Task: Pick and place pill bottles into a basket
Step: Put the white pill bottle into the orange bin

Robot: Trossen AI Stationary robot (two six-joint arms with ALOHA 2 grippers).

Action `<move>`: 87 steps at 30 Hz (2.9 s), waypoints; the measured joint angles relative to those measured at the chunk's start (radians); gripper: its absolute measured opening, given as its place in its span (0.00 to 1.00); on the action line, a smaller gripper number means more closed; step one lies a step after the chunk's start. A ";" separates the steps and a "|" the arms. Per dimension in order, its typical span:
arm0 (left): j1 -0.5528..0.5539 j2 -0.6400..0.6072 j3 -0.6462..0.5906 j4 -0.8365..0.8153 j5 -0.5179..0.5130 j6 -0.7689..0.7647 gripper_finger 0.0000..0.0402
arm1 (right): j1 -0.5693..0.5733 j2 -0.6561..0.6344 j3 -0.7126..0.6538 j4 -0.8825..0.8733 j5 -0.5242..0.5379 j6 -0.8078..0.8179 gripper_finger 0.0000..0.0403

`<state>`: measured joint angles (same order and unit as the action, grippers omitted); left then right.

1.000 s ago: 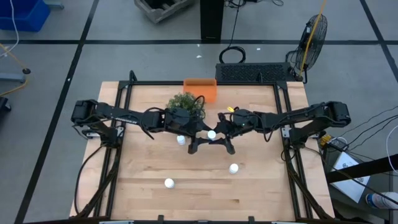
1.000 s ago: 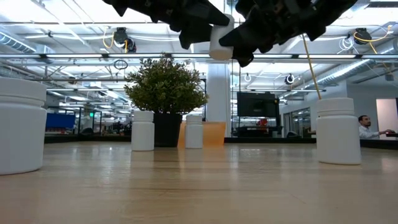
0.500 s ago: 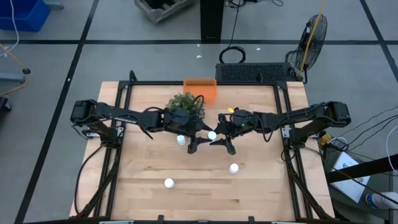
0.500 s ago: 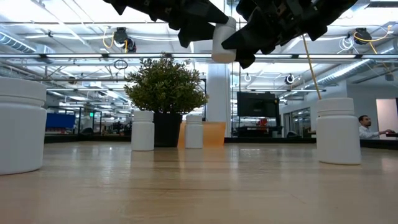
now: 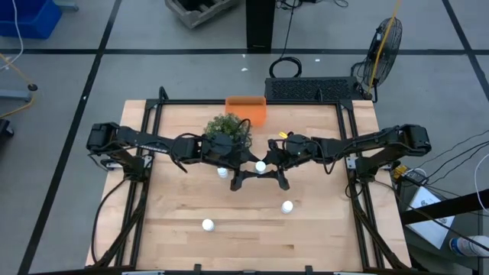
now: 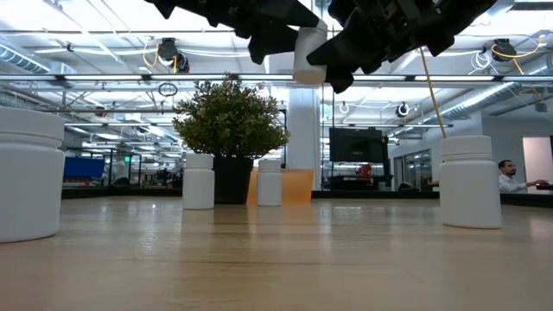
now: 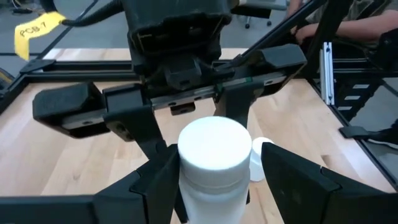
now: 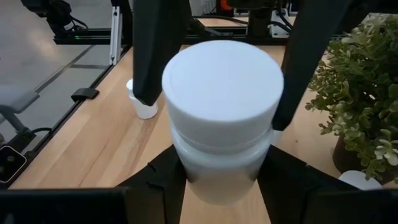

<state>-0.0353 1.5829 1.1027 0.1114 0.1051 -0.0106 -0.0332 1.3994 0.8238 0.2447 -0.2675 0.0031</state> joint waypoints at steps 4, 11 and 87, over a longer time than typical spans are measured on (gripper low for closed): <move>0.001 0.000 0.000 0.003 0.013 -0.002 0.57 | 0.001 0.000 0.000 -0.001 -0.001 0.006 0.38; 0.011 0.001 0.029 -0.074 0.036 0.009 0.57 | 0.001 0.003 0.000 -0.008 -0.002 0.010 0.39; -0.020 0.034 0.199 -0.610 -0.166 -0.050 0.57 | -0.027 0.281 0.204 -0.039 -0.100 -0.019 0.39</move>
<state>-0.0551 1.6165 1.3014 -0.4982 -0.0605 -0.0609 -0.0601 1.6802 1.0279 0.2054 -0.3679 -0.0160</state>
